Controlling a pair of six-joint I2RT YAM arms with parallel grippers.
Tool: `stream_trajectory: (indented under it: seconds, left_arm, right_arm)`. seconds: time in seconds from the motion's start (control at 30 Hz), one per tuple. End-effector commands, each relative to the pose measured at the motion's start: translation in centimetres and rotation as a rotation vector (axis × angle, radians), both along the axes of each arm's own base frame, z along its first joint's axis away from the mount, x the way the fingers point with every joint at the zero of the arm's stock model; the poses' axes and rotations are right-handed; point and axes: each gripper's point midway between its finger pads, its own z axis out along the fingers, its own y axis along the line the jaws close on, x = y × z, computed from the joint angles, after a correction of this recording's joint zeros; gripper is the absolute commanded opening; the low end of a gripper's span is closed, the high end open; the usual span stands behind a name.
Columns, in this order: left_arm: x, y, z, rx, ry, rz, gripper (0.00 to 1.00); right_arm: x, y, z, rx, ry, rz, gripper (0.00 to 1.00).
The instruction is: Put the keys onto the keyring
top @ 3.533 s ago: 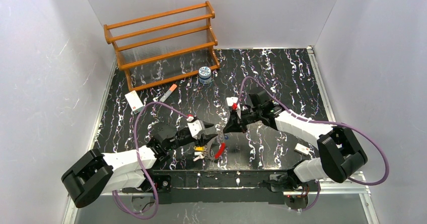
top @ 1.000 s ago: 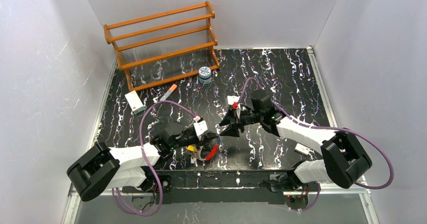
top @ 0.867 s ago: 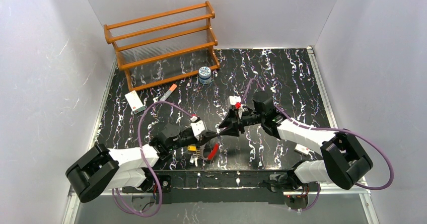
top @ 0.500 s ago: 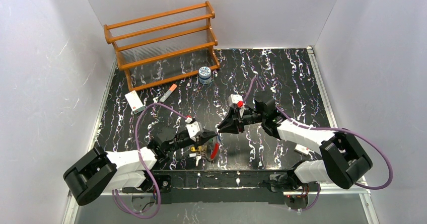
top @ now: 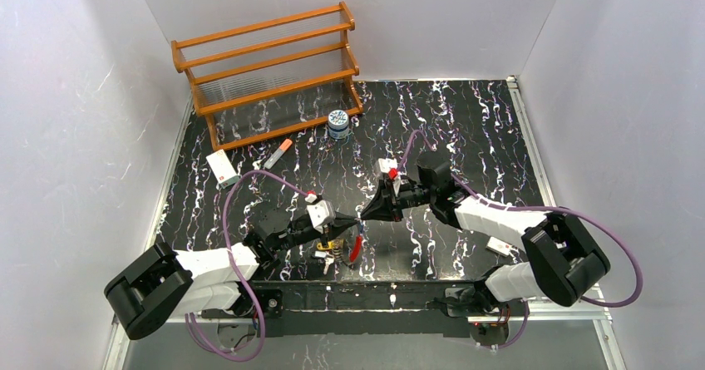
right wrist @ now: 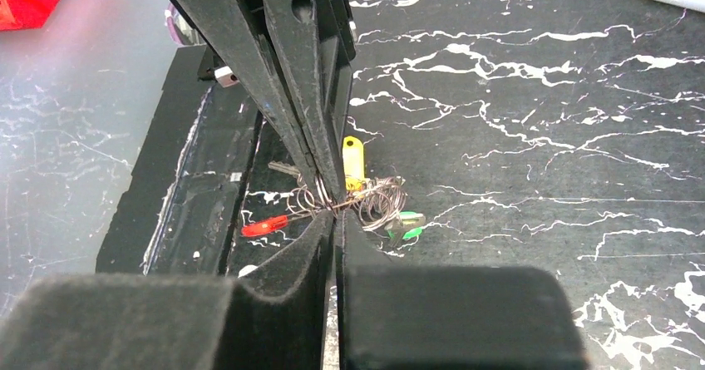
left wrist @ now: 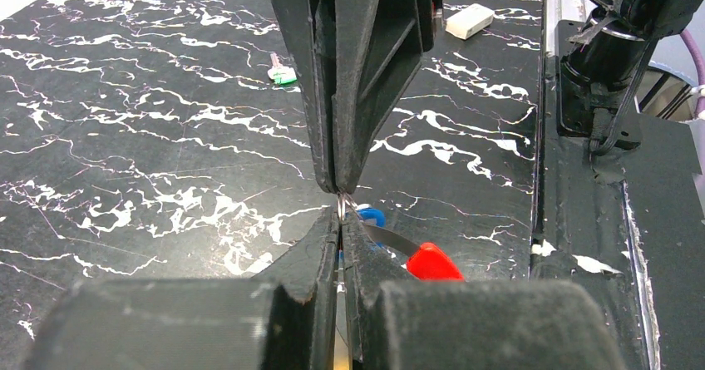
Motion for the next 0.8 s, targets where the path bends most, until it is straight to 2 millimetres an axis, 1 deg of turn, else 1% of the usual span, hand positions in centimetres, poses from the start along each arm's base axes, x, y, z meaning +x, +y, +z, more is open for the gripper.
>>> stream_trajectory:
  seconds: [0.0,0.1,0.23,0.37,0.57,0.6,0.67,0.77]
  left_arm:
    - [0.3,-0.1,1.6,-0.044,-0.043,0.008,0.00]
    - [0.3,-0.1,1.5,-0.044,-0.042,0.009,0.00]
    - [0.3,-0.1,1.6,-0.046,-0.043,0.009,0.00]
    - [0.3,-0.1,1.6,-0.045,-0.043,0.010,0.00]
    - [0.3,-0.3,1.5,-0.039,-0.040,0.004,0.00]
    - [0.3,-0.3,1.4,-0.039,-0.041,0.002,0.00]
    - [0.3,-0.3,1.4,-0.038,-0.040,-0.002,0.00]
    - [0.3,-0.4,1.6,-0.041,-0.042,-0.005,0.00]
  right_arm:
    - [0.2,0.0,-0.9,-0.024,0.001,0.009,0.09]
    - [0.2,-0.1,-1.4,-0.044,0.012,0.013,0.01]
    - [0.2,-0.2,-1.9,-0.066,0.015,0.012,0.01]
    - [0.4,-0.3,-2.0,-0.081,0.001,0.005,0.01]
    - [0.8,-0.4,-1.0,-0.073,-0.048,-0.013,0.01]
    - [0.9,-0.4,-0.7,-0.068,-0.056,-0.014,0.11]
    - [0.9,-0.3,-0.2,-0.053,-0.072,-0.013,0.22]
    - [0.8,-0.2,0.7,-0.023,-0.097,-0.003,0.34]
